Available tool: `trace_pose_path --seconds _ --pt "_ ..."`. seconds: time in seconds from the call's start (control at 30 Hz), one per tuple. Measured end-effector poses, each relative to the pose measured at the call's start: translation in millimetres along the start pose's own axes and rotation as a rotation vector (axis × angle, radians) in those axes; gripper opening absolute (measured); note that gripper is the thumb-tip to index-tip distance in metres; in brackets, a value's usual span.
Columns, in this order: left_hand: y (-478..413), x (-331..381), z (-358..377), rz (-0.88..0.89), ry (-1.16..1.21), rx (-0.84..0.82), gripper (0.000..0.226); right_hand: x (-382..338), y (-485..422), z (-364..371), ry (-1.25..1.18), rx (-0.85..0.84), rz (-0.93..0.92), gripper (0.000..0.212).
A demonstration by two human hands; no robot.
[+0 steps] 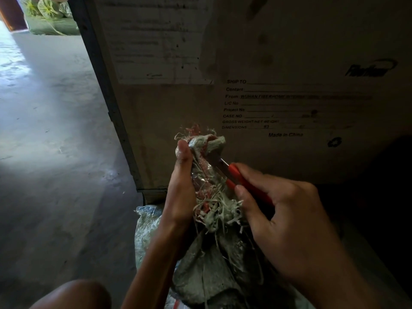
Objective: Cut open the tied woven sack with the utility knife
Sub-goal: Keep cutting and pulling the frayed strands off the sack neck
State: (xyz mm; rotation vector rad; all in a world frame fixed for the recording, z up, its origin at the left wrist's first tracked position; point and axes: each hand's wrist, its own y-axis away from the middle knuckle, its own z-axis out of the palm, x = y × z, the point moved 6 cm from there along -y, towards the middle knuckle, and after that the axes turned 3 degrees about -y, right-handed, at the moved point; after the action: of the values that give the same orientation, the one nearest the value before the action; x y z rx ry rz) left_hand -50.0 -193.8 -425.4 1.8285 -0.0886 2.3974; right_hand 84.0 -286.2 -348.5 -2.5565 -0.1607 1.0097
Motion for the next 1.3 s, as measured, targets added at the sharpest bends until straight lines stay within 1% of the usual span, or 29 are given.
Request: trace_pose_path --seconds 0.13,0.37,0.5,0.6,0.67,0.7,0.8,0.83,0.9,0.97,1.03,1.1,1.2,1.23,1.3 --pt "0.7 2.2 -1.8 -0.003 -0.025 0.029 0.085 0.1 0.8 -5.2 -0.004 -0.07 0.018 0.05" --pt "-3.7 2.2 -8.1 0.015 -0.041 0.058 0.077 7.7 1.2 -9.6 0.001 -0.18 0.042 0.054" --pt "-4.2 4.2 -8.6 0.023 -0.047 0.055 0.076 10.3 0.7 -11.8 0.024 -0.268 0.025 0.041" --pt "-5.3 4.6 -11.2 0.017 -0.053 0.078 0.073 18.0 1.2 -15.4 0.034 -0.326 0.035 0.042" --pt "-6.4 2.9 -11.5 -0.005 -0.049 0.053 0.069 23.1 -0.2 -22.2 -0.076 -0.293 0.074 0.038" --pt "-6.0 2.0 -11.8 -0.021 -0.045 0.041 0.068 25.9 -1.6 -26.4 -0.153 -0.243 0.091 0.036" --pt "-4.4 -3.3 -6.7 -0.072 -0.032 -0.024 0.065 34.3 -6.2 -32.3 -0.343 -0.009 0.134 0.032" --pt "-2.5 -5.2 1.0 -0.092 -0.054 -0.062 0.067 37.5 -7.3 -27.0 -0.419 0.024 0.164 0.037" --pt "1.8 -11.9 19.3 -0.112 -0.108 -0.13 0.065 47.7 -9.1 -8.6 -0.585 0.024 0.248 0.055" --pt "6.7 -17.6 35.3 -0.123 -0.113 -0.165 0.062 60.6 -10.0 6.5 -0.667 0.033 0.337 0.066" --pt "8.1 -19.0 40.8 -0.104 -0.173 -0.157 0.063 71.7 -9.7 10.6 -0.684 0.06 0.397 0.068" --pt "6.9 -16.6 41.3 -0.05 -0.214 -0.142 0.069 79.8 -7.5 10.4 -0.723 0.075 0.441 0.067" --pt "9.2 -19.1 41.8 -0.001 -0.2 -0.121 0.091 86.2 -5.2 7.7 -0.775 0.106 0.491 0.066" --pt "10.6 -21.6 42.0 -0.003 -0.171 -0.124 0.09 87.6 -5.5 6.2 -0.79 0.118 0.498 0.067" --pt "12.1 -23.3 43.6 0.007 -0.135 -0.131 0.075 90.6 -7.2 3.5 -0.825 0.128 0.502 0.069"
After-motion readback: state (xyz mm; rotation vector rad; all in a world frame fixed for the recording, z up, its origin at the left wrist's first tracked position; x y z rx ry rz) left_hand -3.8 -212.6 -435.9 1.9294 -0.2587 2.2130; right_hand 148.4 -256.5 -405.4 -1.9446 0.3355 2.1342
